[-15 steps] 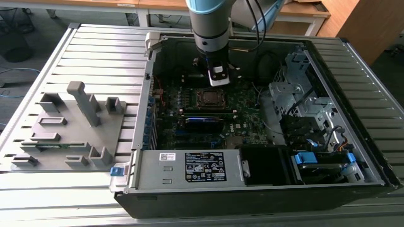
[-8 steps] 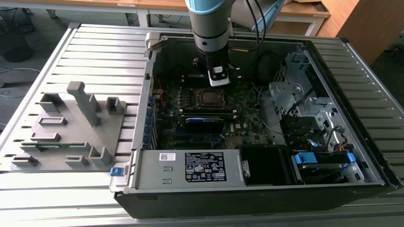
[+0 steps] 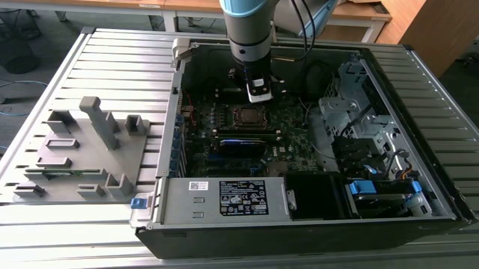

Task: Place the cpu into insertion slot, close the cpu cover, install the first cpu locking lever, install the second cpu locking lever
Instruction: 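Install the first cpu locking lever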

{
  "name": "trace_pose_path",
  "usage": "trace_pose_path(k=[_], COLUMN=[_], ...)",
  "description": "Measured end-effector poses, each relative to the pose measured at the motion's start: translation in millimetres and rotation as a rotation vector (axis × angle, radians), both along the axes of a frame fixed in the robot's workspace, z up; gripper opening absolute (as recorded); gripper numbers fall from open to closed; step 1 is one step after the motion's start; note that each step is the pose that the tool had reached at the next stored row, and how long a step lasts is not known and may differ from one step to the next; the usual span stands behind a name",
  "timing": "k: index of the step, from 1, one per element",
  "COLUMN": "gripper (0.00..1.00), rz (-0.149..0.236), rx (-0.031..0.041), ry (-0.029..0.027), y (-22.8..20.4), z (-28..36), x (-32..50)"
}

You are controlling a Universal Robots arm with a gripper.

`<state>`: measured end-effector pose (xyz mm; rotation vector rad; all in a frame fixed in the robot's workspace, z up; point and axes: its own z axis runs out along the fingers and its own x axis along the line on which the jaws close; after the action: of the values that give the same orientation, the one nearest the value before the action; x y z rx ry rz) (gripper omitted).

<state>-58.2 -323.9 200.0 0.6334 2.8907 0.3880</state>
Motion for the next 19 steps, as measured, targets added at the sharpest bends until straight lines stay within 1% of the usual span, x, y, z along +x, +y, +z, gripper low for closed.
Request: trace_pose_path(k=[17,19], gripper=[0.11,0.11], rz=[0.0,0.0], rx=[-0.0001,0.0], ry=[-0.0006,-0.0036], y=[-1.5,-1.6], z=[0.0,0.0], x=[-0.1,-0.8])
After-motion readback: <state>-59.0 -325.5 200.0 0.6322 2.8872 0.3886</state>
